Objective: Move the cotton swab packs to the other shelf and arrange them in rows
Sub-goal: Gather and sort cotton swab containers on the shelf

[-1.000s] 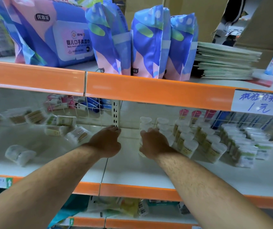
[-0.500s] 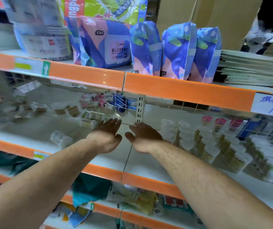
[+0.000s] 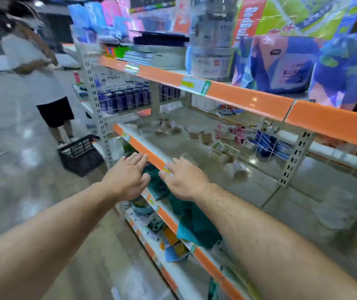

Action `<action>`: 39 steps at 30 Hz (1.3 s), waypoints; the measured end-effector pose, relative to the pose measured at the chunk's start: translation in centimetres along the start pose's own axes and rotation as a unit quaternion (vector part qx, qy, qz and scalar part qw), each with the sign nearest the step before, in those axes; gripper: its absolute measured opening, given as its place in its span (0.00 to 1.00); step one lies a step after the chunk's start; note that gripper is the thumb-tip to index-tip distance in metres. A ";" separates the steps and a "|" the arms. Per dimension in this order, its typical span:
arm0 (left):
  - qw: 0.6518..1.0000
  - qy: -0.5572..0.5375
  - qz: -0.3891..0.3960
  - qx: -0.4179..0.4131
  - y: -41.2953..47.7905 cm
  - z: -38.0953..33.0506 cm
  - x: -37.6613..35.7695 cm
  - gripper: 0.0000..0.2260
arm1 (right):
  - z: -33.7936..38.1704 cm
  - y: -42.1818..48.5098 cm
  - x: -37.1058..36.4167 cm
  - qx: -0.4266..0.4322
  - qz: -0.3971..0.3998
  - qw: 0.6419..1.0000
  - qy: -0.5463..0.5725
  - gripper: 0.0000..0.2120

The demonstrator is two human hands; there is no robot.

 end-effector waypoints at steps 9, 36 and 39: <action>0.999 -0.016 -0.003 0.034 1.8 9.1 -0.6 0.30 | 5.5 8.4 -2.0 0.037 0.022 0.999 -0.017 0.30; 0.971 -0.007 0.018 -0.239 23.1 0.4 -1.0 0.37 | -11.3 14.0 -0.3 -0.269 -0.009 0.963 -0.002 0.32; 0.960 0.002 0.057 -0.275 24.6 -2.8 -2.3 0.38 | -13.9 11.6 0.1 -0.306 -0.016 0.952 0.010 0.27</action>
Point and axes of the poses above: each hand's wrist, its own y-axis towards the middle knuckle, its own x-axis out of the back of the hand, z = x × y, the point moved 4 cm from there along y, towards the middle knuckle, and after that the axes turned 6 degrees about z, right-handed, at the moved point
